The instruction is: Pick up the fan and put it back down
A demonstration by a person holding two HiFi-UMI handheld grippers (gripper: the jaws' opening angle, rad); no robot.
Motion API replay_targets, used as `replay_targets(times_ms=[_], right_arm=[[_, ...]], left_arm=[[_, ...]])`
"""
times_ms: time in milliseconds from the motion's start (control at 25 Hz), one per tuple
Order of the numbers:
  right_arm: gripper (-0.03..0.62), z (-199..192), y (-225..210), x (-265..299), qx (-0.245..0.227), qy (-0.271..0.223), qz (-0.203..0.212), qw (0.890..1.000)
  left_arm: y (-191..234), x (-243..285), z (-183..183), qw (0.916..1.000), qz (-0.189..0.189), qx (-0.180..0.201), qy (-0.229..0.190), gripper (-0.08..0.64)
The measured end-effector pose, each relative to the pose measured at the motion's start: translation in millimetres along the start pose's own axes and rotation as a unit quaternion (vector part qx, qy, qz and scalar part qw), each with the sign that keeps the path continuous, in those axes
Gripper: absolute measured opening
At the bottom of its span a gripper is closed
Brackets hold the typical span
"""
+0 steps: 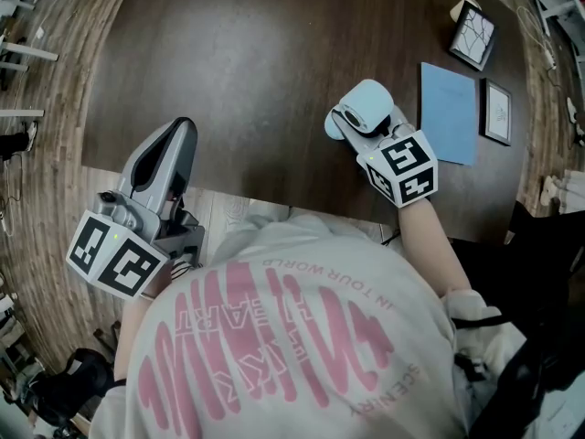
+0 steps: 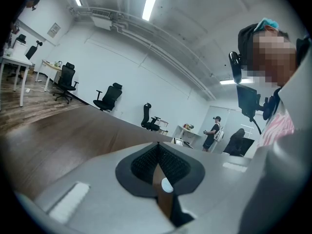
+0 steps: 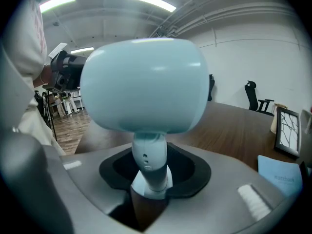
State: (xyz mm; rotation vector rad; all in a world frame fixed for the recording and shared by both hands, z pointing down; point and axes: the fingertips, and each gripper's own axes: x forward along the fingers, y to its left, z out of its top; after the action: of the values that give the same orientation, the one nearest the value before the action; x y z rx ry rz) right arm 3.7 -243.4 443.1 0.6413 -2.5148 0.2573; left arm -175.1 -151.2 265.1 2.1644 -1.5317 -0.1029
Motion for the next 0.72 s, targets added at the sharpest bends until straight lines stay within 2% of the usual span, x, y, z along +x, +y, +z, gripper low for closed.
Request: replay_targets(times_ms=[280, 480, 720], right_arm=[[0.18, 2, -1, -5, 0.001, -0.005, -0.013, 1.0], [0.193, -5, 3, -16, -0.001, 0.01, -0.017, 1.0], [0.182, -4, 3, -44, 0.006, 0.017, -0.053, 0.998]], left_arm=[[-5, 7, 13, 0.9995, -0.028, 0.015, -0.006, 0.02], [-11, 10, 20, 0.9986, -0.048, 0.022, -0.007, 0.02], [-18, 20, 19, 0.9959, -0.087, 0.022, 0.007, 0.02]])
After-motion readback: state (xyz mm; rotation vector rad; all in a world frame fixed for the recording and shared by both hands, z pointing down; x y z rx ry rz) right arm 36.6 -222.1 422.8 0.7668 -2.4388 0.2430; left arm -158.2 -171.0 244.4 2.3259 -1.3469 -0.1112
